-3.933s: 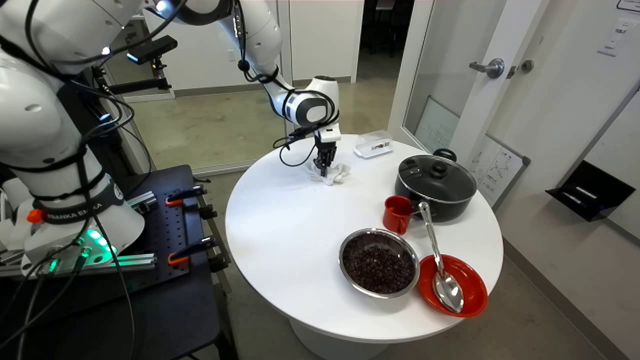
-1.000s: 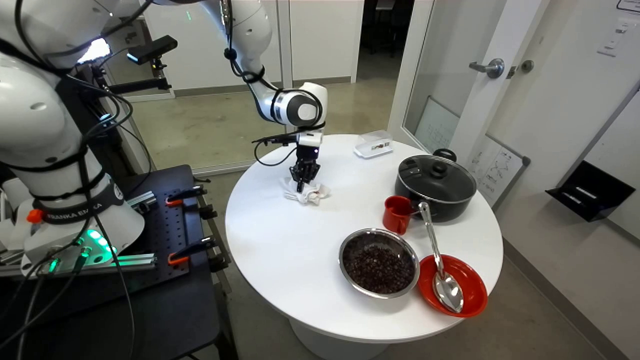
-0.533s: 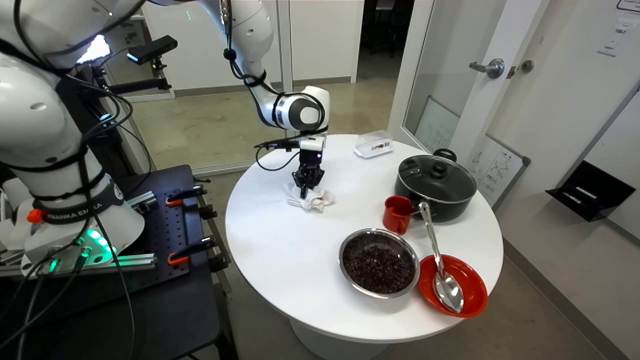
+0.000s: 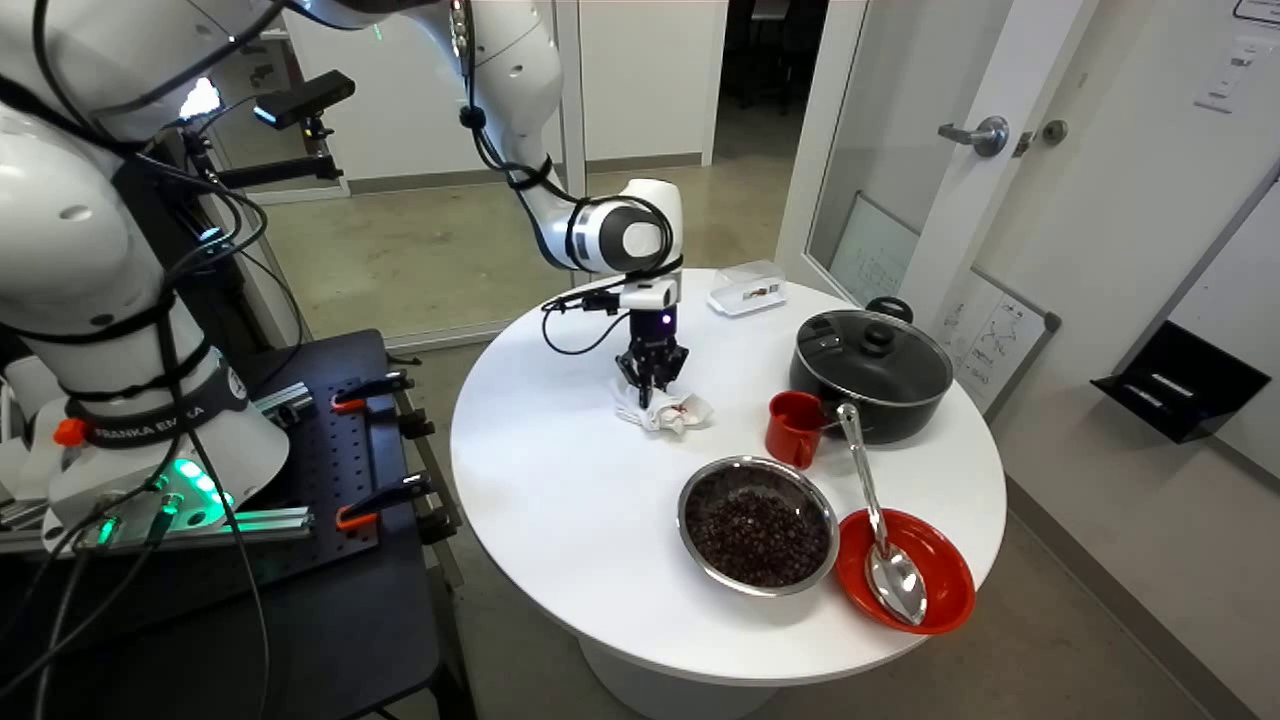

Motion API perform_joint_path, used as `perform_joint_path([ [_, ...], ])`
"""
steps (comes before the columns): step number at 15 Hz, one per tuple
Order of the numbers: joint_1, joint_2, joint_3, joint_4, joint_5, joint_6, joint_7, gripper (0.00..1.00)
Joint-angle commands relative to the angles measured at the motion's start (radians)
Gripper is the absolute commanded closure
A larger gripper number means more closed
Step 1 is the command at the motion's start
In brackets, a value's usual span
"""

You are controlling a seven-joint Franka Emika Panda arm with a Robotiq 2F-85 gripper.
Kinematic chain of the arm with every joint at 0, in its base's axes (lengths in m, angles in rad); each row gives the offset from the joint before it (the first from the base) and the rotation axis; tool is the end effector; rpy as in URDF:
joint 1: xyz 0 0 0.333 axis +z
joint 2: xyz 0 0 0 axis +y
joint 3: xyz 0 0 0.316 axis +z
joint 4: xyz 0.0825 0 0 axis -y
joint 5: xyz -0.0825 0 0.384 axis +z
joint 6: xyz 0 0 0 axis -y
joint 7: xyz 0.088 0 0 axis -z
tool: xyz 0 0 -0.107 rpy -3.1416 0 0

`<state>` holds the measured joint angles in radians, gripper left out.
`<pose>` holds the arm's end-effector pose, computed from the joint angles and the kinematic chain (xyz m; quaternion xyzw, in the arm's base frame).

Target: Fold the towel, then use it to wipe the table

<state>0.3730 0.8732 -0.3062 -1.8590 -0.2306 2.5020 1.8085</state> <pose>0.5943 0.0371 0.0503 0.7293 -0.6521 0.0828 0.1897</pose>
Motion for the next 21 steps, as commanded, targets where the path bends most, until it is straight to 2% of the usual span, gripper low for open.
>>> perform_joint_path([
  [1, 0.019, 0.009, 0.023, 0.053, -0.005, 0.054, 0.062, 0.95],
  [5, 0.031, 0.01, 0.105, 0.09, 0.006, 0.078, 0.015, 0.95],
  [10, 0.005, 0.021, 0.234, 0.1, 0.029, 0.069, -0.119, 0.95],
  [12, -0.024, 0.009, 0.291, 0.097, 0.055, 0.062, -0.206, 0.95],
  [16, -0.065, 0.0, 0.35, 0.1, 0.112, -0.002, -0.375, 0.95],
  [21, -0.079, 0.015, 0.307, 0.096, 0.158, -0.081, -0.455, 0.95],
])
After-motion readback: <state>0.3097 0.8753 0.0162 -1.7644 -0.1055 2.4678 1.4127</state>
